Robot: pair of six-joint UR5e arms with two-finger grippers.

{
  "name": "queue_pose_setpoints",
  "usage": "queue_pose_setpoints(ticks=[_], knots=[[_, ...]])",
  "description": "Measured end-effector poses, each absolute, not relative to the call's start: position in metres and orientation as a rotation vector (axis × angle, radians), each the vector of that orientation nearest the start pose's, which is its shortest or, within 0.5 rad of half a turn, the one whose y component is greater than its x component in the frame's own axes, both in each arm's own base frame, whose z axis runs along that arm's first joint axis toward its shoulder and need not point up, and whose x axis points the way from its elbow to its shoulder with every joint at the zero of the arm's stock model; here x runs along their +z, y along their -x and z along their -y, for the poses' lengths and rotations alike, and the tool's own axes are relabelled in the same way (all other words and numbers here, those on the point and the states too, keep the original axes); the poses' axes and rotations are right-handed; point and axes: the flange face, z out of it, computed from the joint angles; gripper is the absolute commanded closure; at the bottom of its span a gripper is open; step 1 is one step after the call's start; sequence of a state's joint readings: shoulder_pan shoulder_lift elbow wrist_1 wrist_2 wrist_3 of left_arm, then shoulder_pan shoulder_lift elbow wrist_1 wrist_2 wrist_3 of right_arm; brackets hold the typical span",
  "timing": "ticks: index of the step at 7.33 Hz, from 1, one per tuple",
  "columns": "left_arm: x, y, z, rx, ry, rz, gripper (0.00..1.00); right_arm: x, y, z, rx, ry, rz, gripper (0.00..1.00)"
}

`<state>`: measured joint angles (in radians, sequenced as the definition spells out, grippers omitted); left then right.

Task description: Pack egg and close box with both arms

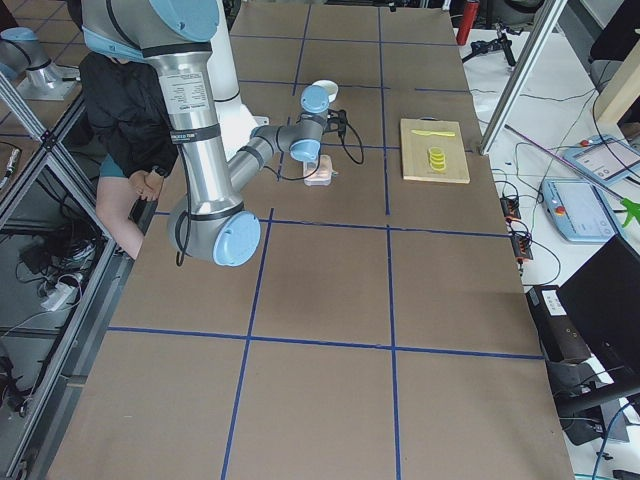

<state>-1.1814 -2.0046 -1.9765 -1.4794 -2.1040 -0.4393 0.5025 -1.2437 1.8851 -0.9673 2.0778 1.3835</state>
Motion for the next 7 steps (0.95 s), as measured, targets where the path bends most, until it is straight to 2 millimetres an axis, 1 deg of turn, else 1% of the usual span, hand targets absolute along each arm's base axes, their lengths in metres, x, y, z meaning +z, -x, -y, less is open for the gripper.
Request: queue_pose_setpoints(ticks=[1, 2, 3, 4, 5, 6, 7], knots=[[0.261, -0.14, 0.559, 0.151, -0.449, -0.753, 0.0, 0.239, 0.465, 0.348, -0.043, 0.001, 1.299, 0.0], [0.28, -0.139, 0.557, 0.176, -0.43, -0.737, 0.0, 0.209, 0.473, 0.352, -0.013, -0.002, 1.297, 0.0], [0.306, -0.136, 0.555, 0.234, -0.413, -0.709, 0.0, 0.184, 0.472, 0.358, 0.038, -0.016, 1.294, 0.0], [0.335, -0.125, 0.558, 0.287, -0.401, -0.675, 0.0, 0.17, 0.461, 0.369, 0.085, -0.038, 1.288, 0.0], [0.367, -0.102, 0.565, 0.327, -0.403, -0.64, 0.0, 0.163, 0.44, 0.387, 0.138, -0.059, 1.262, 0.0], [0.4, -0.071, 0.571, 0.358, -0.409, -0.611, 0.0, 0.162, 0.413, 0.407, 0.188, -0.075, 1.214, 0.0], [0.431, -0.042, 0.572, 0.373, -0.403, -0.601, 0.0, 0.168, 0.382, 0.431, 0.209, -0.095, 1.14, 0.0]])
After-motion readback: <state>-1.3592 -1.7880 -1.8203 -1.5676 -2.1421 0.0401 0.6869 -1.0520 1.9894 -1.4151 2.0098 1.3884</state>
